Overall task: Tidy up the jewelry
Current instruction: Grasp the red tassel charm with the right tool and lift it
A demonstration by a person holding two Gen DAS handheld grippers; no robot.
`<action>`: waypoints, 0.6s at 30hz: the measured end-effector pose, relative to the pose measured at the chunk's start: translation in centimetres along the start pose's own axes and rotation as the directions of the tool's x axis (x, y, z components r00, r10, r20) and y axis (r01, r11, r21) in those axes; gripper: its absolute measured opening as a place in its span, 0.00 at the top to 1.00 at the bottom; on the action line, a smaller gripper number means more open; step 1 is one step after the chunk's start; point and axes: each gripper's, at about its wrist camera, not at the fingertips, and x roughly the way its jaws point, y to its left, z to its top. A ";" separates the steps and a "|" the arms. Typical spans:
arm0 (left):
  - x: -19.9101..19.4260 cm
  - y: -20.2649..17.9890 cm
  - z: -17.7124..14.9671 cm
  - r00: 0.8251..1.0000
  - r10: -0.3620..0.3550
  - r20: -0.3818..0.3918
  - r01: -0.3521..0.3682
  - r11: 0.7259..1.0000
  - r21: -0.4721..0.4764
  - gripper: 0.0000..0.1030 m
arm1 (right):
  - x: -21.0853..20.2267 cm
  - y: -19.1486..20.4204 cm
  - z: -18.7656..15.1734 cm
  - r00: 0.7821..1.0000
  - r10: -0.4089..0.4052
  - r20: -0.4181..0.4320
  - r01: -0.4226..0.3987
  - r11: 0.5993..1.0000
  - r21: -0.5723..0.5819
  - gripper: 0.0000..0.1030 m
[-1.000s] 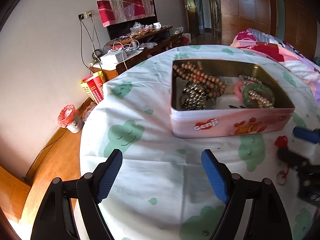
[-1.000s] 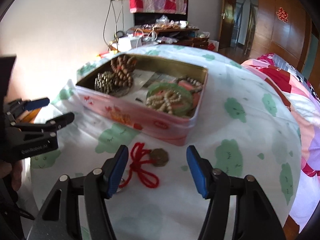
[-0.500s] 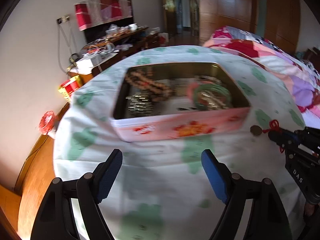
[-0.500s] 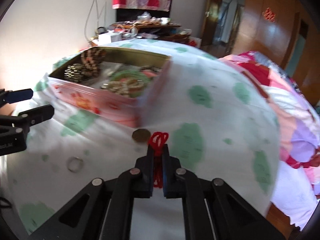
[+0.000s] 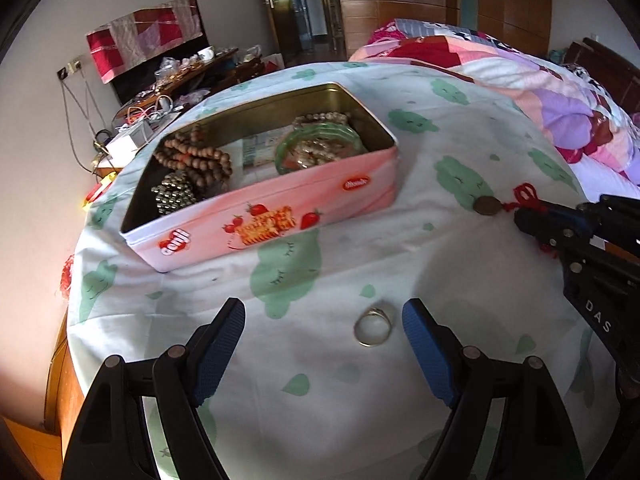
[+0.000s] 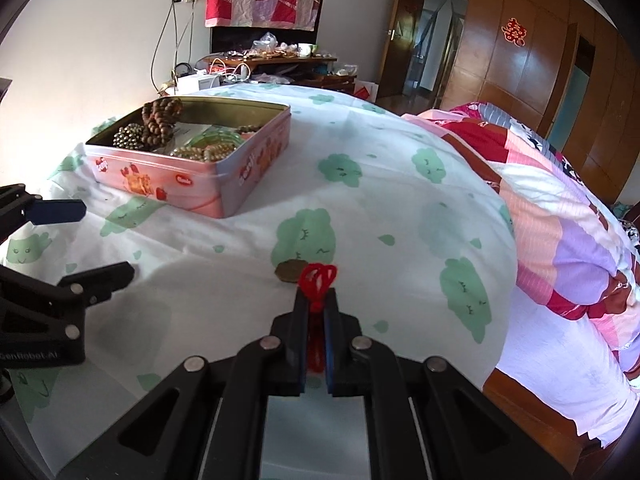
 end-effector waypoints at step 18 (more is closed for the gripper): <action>-0.5 -0.7 -0.7 0.996 -0.091 0.004 0.091 0.994 0.062 0.83 | 0.3 0.6 -0.6 1.000 0.009 0.005 -0.009 1.000 -0.008 0.92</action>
